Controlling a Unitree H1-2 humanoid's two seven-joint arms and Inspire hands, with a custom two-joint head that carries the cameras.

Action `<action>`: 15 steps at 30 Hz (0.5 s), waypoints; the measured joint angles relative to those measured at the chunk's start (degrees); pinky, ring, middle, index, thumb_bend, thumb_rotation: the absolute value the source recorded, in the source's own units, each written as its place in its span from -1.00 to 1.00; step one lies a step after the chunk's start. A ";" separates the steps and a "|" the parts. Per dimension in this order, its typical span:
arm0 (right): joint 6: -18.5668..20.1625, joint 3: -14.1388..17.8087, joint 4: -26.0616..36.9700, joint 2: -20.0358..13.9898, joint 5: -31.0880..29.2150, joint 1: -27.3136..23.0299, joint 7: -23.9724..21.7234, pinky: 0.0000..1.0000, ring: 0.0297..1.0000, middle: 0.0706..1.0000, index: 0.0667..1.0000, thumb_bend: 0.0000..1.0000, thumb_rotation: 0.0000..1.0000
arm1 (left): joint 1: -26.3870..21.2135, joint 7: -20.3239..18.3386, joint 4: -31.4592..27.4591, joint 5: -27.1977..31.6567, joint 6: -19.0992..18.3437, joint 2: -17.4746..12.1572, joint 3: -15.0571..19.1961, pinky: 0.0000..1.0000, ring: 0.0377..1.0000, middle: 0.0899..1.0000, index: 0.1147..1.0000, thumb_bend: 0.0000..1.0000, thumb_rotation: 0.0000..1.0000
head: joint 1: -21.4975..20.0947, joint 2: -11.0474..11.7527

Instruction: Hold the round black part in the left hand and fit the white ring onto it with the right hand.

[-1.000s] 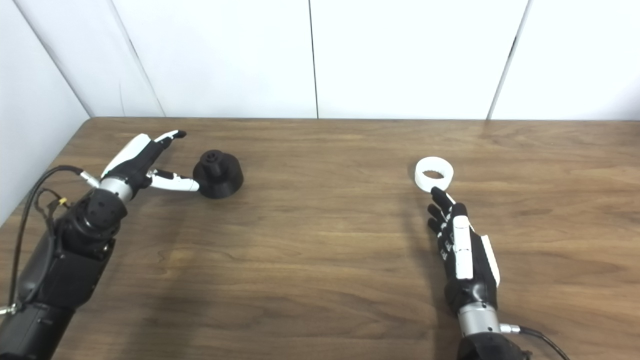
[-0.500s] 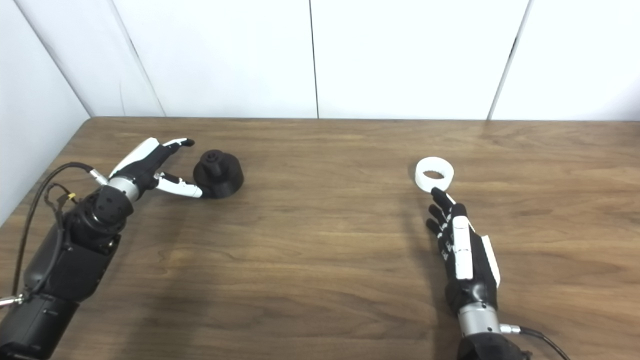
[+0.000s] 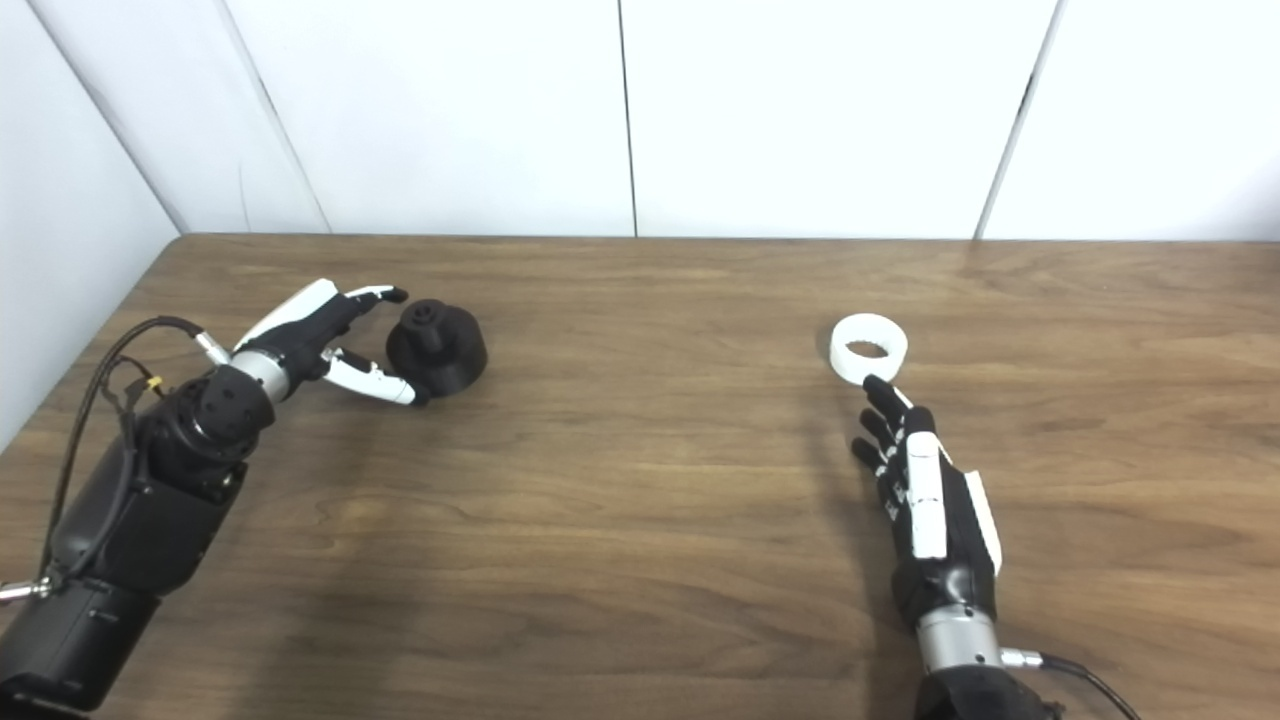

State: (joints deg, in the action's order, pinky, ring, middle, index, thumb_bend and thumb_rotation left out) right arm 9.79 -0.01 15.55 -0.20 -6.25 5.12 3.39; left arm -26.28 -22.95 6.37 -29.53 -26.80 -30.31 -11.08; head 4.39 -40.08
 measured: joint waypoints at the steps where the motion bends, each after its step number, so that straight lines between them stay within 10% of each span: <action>1: -0.01 0.01 0.00 0.00 0.00 0.00 0.00 0.80 0.85 0.86 0.68 0.05 1.00 | 0.00 0.00 0.11 0.01 0.00 0.00 0.00 0.91 1.00 1.00 0.83 1.00 -0.57 | 0.09 0.09; 15: -0.07 0.03 -0.02 0.00 -0.10 0.00 0.03 0.76 0.83 0.83 0.68 0.05 1.00 | -1.00 1.87 5.09 0.01 1.50 0.13 -1.39 0.87 1.00 1.00 0.78 1.00 -0.52 | -0.35 0.26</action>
State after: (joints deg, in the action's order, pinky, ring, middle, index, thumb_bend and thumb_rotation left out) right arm 9.72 0.02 15.54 -0.19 -6.35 5.12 3.42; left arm -27.29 -21.09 11.46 -29.52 -25.30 -30.18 -12.47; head 4.04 -39.81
